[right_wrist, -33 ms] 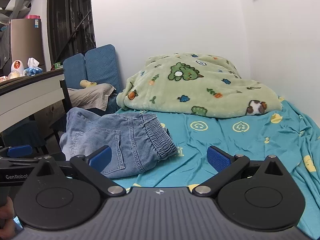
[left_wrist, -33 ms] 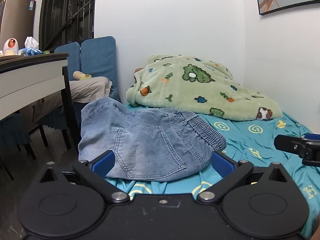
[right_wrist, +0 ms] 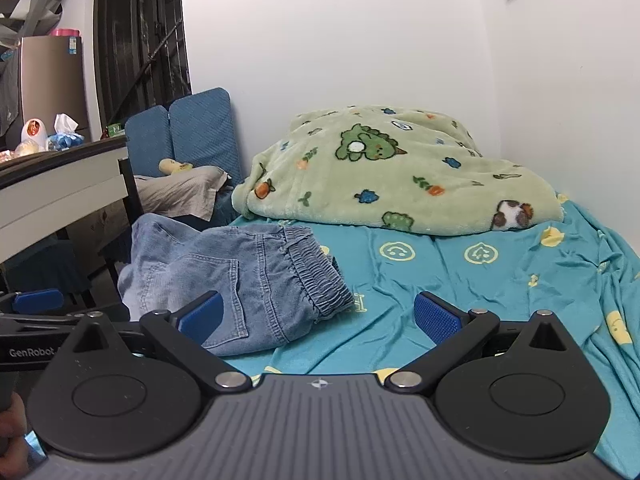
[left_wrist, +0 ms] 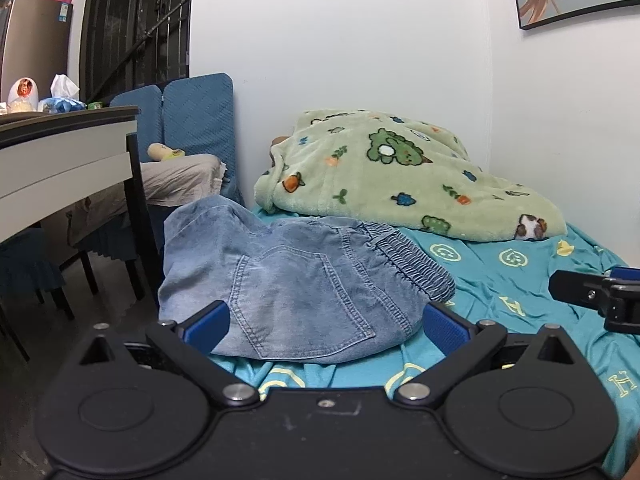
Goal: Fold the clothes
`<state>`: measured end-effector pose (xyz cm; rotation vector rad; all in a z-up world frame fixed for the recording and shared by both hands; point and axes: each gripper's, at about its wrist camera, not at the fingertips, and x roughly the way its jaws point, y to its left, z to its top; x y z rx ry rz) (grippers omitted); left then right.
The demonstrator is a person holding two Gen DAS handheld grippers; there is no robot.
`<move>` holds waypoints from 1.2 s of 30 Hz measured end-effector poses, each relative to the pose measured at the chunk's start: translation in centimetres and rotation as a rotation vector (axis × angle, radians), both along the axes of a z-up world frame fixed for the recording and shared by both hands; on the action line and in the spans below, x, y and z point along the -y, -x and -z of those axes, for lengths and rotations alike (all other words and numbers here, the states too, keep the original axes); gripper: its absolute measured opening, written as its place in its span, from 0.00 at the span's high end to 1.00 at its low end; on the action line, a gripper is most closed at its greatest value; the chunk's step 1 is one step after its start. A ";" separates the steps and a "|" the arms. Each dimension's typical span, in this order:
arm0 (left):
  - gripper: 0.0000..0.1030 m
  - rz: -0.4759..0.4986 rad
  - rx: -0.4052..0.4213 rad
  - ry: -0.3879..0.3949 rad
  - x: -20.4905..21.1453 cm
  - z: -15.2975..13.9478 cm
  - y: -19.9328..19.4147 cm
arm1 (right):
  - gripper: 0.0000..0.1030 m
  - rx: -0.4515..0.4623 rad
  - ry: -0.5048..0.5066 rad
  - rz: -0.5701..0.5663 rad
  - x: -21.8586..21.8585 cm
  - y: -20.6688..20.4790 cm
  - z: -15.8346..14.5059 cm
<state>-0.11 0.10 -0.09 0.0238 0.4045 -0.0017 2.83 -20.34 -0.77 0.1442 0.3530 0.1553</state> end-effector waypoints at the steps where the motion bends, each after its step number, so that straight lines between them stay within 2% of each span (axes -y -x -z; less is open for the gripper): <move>1: 0.00 0.002 0.002 -0.002 -0.1 0.0 0.1 | 0.00 -0.001 0.000 0.000 0.0 0.0 0.0; 11: 0.00 0.002 0.006 -0.025 0.6 0.2 -0.3 | 0.00 -0.006 -0.001 0.002 0.1 -0.2 0.5; 36: 0.00 0.023 -0.009 -0.024 0.4 0.3 -0.3 | 0.00 -0.014 -0.010 0.009 0.5 -0.6 0.7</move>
